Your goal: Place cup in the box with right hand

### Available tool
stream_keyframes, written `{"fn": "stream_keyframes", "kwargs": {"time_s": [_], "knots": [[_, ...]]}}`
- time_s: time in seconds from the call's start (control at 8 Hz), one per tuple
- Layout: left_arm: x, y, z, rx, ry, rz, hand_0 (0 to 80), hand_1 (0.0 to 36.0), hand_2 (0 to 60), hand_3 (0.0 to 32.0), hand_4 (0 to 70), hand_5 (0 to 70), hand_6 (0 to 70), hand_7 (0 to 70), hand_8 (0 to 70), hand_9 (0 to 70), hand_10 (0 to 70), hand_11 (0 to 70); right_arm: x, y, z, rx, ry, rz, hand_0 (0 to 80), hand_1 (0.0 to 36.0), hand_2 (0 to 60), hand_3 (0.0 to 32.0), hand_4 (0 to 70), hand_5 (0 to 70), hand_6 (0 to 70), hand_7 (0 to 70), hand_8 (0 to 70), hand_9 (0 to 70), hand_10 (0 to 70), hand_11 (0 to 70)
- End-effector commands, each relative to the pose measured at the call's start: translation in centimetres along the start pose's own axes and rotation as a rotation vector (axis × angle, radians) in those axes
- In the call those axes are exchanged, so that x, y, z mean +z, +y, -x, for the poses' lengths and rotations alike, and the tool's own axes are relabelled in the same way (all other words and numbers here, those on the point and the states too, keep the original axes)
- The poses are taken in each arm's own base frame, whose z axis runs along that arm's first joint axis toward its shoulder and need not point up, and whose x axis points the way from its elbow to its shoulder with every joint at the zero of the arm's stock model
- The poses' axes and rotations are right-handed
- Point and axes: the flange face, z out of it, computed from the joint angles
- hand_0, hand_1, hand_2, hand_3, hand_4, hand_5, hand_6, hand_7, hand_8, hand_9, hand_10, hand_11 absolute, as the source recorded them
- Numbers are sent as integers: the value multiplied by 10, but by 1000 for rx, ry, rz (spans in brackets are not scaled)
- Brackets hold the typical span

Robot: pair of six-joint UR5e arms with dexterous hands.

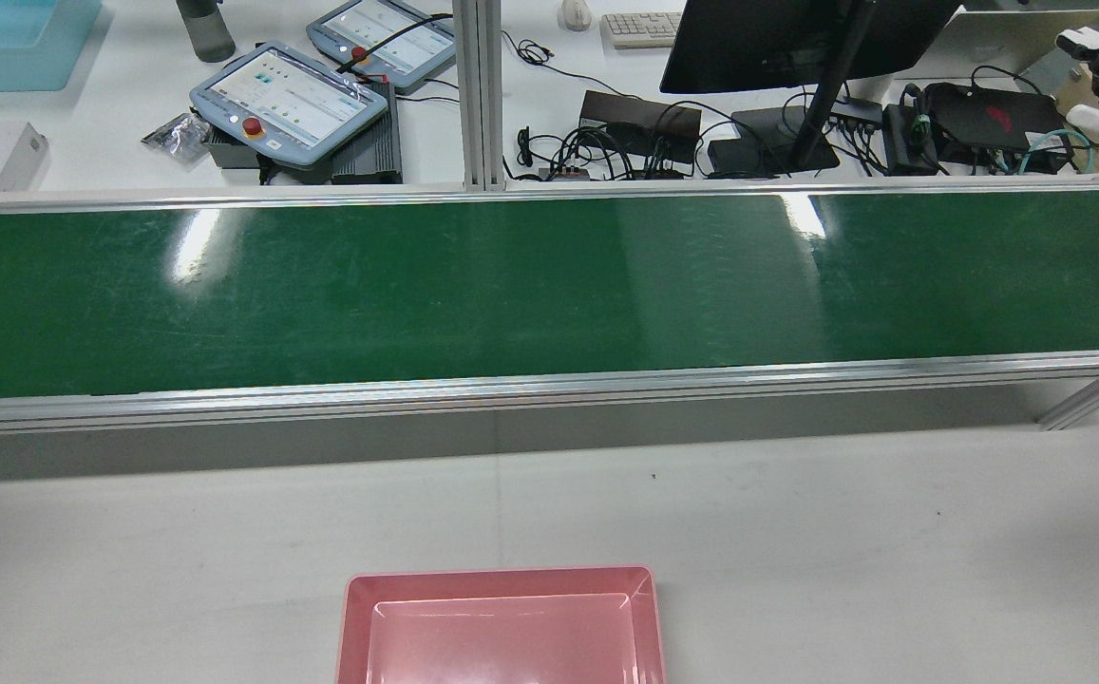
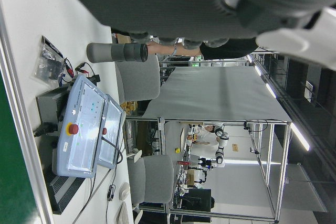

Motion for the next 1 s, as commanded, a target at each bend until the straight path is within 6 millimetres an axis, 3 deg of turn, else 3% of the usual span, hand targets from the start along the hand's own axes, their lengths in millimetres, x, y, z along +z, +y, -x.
{"fn": "stream_keyframes", "kwargs": {"time_s": [0.0, 0.5, 0.88], "knots": [[0, 0, 0, 0, 0, 0, 0, 0, 0, 0, 0, 0, 0, 0, 0, 0, 0, 0, 0, 0, 0, 0, 0, 0, 419, 114, 134, 0, 44, 24, 39, 131, 12, 54, 0, 0], [0, 0, 0, 0, 0, 0, 0, 0, 0, 0, 0, 0, 0, 0, 0, 0, 0, 0, 0, -11, -6, -7, 13, -23, 419, 114, 137, 0, 48, 24, 40, 137, 13, 57, 0, 0], [0, 0, 0, 0, 0, 0, 0, 0, 0, 0, 0, 0, 0, 0, 0, 0, 0, 0, 3, -24, -23, -9, 63, -41, 459, 158, 190, 0, 36, 36, 40, 120, 16, 55, 0, 3]]}}
